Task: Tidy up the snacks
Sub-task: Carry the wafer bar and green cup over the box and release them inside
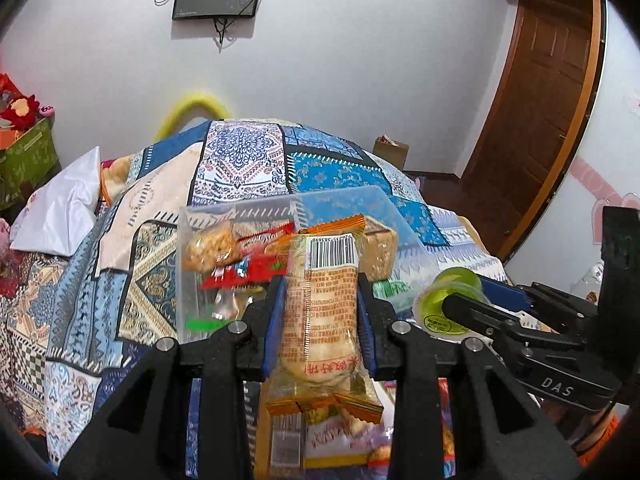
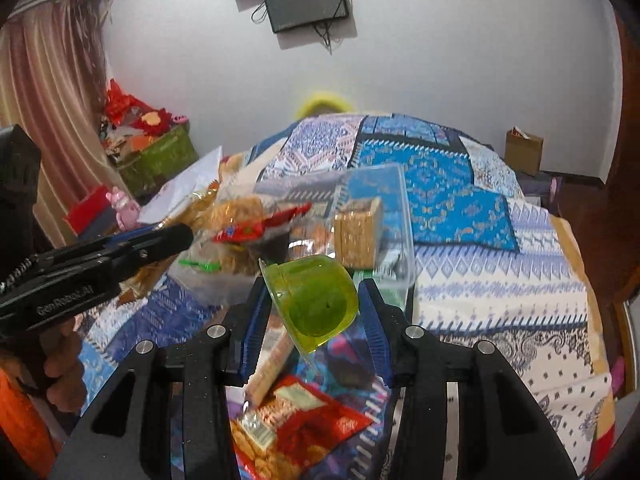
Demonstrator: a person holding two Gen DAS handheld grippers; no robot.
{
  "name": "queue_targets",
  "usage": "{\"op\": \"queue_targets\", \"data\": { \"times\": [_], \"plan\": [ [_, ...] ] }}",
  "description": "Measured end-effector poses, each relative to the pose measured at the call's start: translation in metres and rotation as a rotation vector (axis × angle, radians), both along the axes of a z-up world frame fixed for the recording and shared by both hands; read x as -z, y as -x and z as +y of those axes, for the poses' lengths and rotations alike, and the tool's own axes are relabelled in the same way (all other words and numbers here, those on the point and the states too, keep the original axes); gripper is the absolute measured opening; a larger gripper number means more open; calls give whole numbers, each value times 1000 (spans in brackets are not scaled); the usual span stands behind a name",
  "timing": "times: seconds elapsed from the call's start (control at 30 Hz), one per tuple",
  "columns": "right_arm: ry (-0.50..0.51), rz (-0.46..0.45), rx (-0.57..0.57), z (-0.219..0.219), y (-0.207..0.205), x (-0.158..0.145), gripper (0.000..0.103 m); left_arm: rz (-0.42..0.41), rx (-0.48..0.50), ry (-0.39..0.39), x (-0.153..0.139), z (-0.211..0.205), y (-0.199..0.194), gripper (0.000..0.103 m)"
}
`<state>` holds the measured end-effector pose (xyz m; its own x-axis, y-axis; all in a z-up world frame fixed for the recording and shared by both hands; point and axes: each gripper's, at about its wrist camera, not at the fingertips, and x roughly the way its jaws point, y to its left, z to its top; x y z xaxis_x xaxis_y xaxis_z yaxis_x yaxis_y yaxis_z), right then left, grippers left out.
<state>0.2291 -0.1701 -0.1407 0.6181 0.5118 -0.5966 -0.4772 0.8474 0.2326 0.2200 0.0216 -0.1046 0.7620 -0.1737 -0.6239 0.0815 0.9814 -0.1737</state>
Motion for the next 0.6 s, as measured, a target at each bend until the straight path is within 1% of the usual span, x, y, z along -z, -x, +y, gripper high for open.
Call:
{"op": "queue_targets", "data": {
  "times": [0.2,0.3,0.47,0.6],
  "plan": [
    [-25,-21,17,2,-16,-8,42,2,12,-5,4,-9,-23,33],
    [-34,-27,21,5,-25,-10,42,19,8,-3,11,-11,-37,33],
    [-32,-3,13,12,-39,-2,42,65,-8,-8,29,-10,-58,33],
    [-9,18,2,21,-46,9,42,96,-12,-16,43,-10,-68,33]
  ]
}}
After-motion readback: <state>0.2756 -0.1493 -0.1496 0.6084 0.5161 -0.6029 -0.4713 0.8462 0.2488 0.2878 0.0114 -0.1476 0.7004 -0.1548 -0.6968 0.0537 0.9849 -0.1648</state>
